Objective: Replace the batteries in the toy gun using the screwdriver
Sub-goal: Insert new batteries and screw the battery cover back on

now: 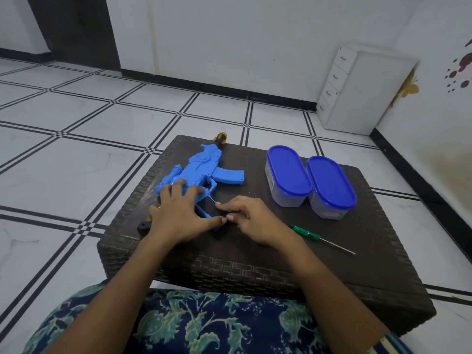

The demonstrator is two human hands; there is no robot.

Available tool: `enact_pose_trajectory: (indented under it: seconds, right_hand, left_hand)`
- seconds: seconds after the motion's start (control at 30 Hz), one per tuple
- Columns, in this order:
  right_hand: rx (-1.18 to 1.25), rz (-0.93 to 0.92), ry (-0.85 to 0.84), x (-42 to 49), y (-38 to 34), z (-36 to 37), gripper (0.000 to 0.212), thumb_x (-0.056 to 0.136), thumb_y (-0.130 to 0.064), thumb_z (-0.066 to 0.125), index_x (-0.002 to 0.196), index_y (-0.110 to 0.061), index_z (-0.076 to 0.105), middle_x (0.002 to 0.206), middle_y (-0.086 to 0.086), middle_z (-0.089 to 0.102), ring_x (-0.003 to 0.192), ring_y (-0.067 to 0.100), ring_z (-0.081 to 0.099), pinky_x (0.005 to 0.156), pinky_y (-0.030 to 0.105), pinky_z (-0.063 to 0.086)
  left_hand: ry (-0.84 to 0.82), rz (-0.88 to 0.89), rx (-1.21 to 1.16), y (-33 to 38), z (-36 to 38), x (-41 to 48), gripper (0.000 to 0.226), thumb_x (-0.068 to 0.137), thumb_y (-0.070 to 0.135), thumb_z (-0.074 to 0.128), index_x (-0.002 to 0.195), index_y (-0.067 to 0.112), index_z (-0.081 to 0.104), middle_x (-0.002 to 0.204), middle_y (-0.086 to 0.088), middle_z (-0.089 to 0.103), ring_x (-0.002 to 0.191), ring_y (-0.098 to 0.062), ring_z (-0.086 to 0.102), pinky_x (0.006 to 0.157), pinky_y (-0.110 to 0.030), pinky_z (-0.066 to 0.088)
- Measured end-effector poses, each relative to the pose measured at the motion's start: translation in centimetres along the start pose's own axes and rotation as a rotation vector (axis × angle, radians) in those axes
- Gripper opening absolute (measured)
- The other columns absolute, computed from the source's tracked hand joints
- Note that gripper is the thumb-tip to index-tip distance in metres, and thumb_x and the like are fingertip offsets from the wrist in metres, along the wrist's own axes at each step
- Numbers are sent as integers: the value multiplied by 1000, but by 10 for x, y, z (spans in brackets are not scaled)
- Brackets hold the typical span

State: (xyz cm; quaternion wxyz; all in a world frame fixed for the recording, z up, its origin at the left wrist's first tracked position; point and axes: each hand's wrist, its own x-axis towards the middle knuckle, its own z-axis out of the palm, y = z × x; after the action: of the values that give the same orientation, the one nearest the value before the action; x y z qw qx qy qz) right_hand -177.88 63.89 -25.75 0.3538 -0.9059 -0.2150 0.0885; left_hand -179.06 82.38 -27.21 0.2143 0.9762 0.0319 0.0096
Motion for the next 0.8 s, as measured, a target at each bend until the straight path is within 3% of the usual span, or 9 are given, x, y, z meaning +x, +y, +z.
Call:
enact_pose_trajectory:
  seconds: [0.07,0.17,0.3,0.47,0.6,0.7,0.8]
  right_hand:
    - [4,6,8,0,0,-1,39,95,-3,57,132,-16,61,117,-3,60,101,4,53,78,2,38]
    - [73,53,43,0,0,0,44,93,-5,61,134,-20,58,124,2,62,106,10,59,90,17,46]
    - [194,128,80,4,3,2,41,90,-4,65,126,-21,55,109,6,66,100,13,65,92,30,53]
    - [225,129,108,4,5,3,32,88,-3,67,117,-15,59,108,6,66,99,9,64,80,14,50]
    - [189,114,88,4,7,-2,34,88,-2,67,119,-15,62,107,2,69,97,6,65,77,10,51]
    - [73,184,215,1,15,-14,26,89,-7,66,113,-15,68,97,0,71,84,5,65,73,13,49]
    - [-71,287,389,-1,28,-21,18,91,-12,65,108,-14,69,95,0,70,81,4,61,71,12,46]
  left_hand:
    - [-3,-1,1,0,-1,0,85,61,78,61,134,40,39,153,3,14,143,-24,7,104,-59,26]
    - [-9,-8,4,2,-2,1,83,62,78,61,133,40,40,153,3,15,142,-24,8,103,-59,26]
    - [-9,-33,-11,4,-2,2,82,61,75,64,131,39,42,152,4,17,142,-23,9,104,-58,25]
    - [17,-37,-17,7,-1,2,81,59,76,65,127,38,44,149,3,20,140,-24,13,101,-58,28]
    - [37,-46,-101,6,-2,1,73,62,81,58,121,40,49,146,5,25,139,-21,15,102,-59,26]
    - [96,-86,-244,3,-5,2,47,76,69,56,112,38,58,142,8,34,137,-19,19,102,-59,25]
    - [147,-60,-201,1,-3,3,32,84,51,60,111,34,58,140,9,39,133,-20,23,97,-60,32]
